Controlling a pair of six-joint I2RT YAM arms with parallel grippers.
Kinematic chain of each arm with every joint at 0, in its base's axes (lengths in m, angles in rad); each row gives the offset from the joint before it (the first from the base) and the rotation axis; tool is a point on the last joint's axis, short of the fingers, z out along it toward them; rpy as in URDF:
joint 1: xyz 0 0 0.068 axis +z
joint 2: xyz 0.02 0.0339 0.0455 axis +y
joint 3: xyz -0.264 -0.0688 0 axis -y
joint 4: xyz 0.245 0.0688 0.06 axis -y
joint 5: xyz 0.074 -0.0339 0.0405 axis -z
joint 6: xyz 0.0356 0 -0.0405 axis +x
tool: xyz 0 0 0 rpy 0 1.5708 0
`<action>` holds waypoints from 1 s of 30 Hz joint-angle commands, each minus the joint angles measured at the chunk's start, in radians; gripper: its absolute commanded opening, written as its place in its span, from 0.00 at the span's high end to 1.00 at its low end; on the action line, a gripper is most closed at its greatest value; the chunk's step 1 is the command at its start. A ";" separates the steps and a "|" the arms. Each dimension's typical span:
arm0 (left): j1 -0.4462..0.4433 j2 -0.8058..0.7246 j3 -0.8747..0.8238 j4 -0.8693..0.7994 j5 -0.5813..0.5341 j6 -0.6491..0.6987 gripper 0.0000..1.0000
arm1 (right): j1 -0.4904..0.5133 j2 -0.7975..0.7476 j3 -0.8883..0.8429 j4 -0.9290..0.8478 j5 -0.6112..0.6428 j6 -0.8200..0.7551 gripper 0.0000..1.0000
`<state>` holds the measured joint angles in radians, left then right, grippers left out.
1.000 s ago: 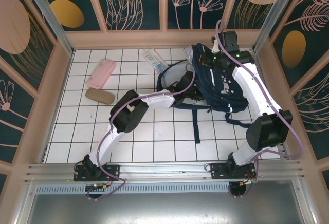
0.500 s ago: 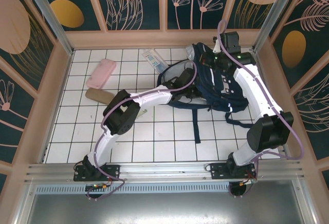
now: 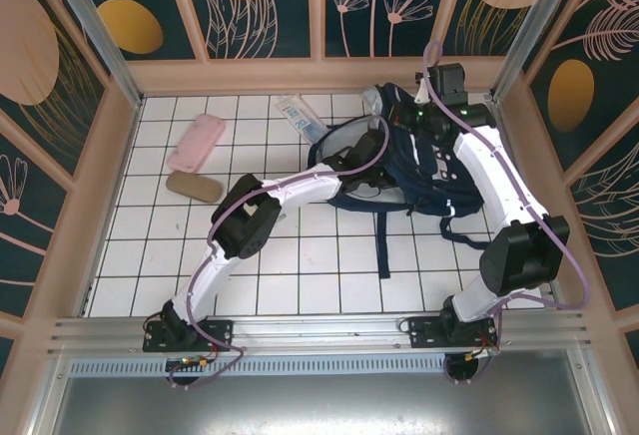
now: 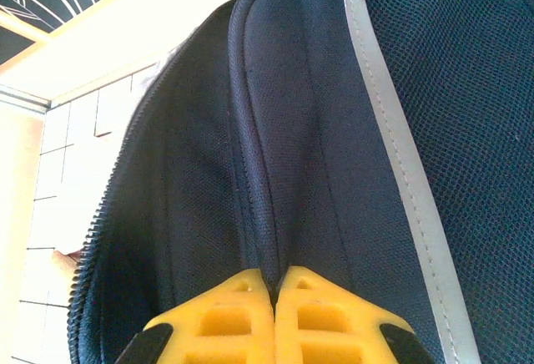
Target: Pack books, pencil case, and school supplies into a backpack
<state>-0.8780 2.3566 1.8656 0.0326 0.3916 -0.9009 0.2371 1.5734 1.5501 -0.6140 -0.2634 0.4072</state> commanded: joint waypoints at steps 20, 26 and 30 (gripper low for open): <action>0.144 -0.681 -0.691 -0.132 -0.246 0.084 0.34 | 0.130 0.049 -0.104 0.154 0.071 -0.050 0.69; 0.208 -0.893 -0.855 -0.254 -0.375 0.074 0.50 | 0.245 0.102 -0.082 0.183 0.124 -0.055 0.62; 0.271 -1.028 -0.971 -0.346 -0.459 0.051 0.67 | 0.336 0.161 -0.071 0.208 0.117 -0.043 0.61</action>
<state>-0.6422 1.3937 0.9604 -0.1955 0.0326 -0.8391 0.5232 1.6947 1.4521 -0.4469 -0.1631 0.3687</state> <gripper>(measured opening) 0.347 0.388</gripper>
